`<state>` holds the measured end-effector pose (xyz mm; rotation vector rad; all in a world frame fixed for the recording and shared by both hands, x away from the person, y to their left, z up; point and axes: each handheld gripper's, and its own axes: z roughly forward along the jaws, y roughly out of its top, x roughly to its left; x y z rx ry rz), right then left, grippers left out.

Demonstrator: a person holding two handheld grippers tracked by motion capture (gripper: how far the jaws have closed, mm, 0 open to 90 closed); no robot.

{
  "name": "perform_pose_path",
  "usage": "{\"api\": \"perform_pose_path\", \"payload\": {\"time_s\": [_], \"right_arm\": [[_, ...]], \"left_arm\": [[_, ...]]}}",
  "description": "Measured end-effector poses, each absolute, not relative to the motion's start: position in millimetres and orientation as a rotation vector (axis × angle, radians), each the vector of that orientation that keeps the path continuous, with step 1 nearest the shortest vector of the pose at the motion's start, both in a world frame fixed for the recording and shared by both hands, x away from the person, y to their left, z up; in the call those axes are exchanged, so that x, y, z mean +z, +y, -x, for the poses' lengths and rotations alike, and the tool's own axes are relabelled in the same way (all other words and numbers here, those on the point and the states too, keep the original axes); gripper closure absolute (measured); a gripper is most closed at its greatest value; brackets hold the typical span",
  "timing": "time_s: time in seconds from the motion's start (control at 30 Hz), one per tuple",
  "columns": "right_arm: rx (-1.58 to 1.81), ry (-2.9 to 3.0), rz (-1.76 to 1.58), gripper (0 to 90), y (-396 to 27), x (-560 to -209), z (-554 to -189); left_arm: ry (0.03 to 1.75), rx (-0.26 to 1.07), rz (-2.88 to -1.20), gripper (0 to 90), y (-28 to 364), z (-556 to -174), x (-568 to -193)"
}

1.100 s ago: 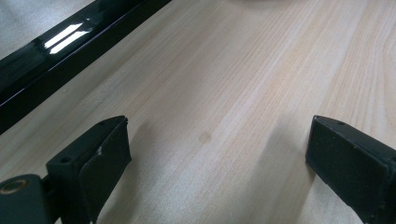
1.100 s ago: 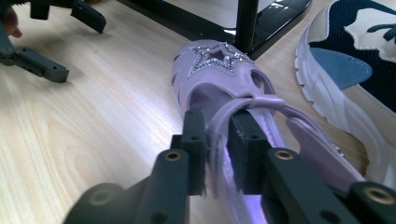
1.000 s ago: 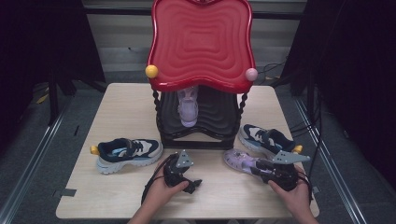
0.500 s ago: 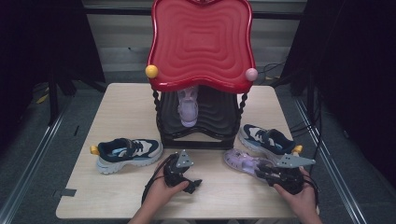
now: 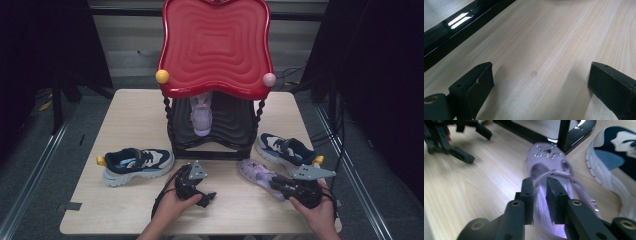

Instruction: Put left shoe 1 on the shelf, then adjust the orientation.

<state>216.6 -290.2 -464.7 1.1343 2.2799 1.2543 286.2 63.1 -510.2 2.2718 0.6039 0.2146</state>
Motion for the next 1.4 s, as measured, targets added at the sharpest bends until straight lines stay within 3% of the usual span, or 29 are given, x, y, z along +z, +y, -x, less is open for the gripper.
{"api": "perform_pose_path", "payload": {"time_s": [0.27,0.9,1.1,1.23,1.4], "right_arm": [[1.225,2.209,-1.155,69.0,-312,-450,-223],[1.112,2.224,-1.169,60.8,-310,-467,-239],[1.084,2.26,-1.163,65.2,-307,-473,-241],[1.094,2.26,-1.183,74.4,-308,-473,-237],[1.101,2.272,-1.179,75.3,-304,-472,-231]], "left_arm": [[0.604,0.214,-2.272,5.8,63,-286,-510],[0.604,0.214,-2.273,5.8,63,-286,-510],[0.604,0.214,-2.272,5.8,63,-286,-510],[0.604,0.214,-2.272,5.8,63,-286,-510],[0.605,0.212,-2.274,5.6,63,-287,-510]]}}
